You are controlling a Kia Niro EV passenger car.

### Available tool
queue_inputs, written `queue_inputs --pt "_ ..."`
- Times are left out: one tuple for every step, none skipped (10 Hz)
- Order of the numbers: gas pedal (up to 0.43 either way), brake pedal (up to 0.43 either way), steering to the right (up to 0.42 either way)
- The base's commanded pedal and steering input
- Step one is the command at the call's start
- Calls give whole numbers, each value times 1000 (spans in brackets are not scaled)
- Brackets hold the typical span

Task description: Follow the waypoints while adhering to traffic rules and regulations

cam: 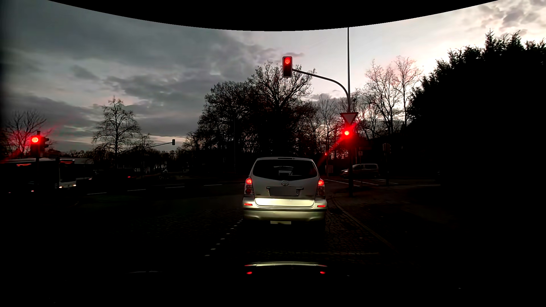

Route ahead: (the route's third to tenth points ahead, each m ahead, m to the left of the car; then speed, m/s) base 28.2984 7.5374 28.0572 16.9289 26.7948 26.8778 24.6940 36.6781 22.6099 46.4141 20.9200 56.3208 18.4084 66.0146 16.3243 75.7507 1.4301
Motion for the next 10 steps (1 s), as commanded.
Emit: queue_inputs --pt "0 152 -5" --pt "0 146 -5" --pt "0 146 -5" --pt "0 140 -5" --pt "0 140 -4" --pt "0 140 -5" --pt "0 140 -4" --pt "0 140 -5" --pt "0 134 -6" --pt "0 128 -6"
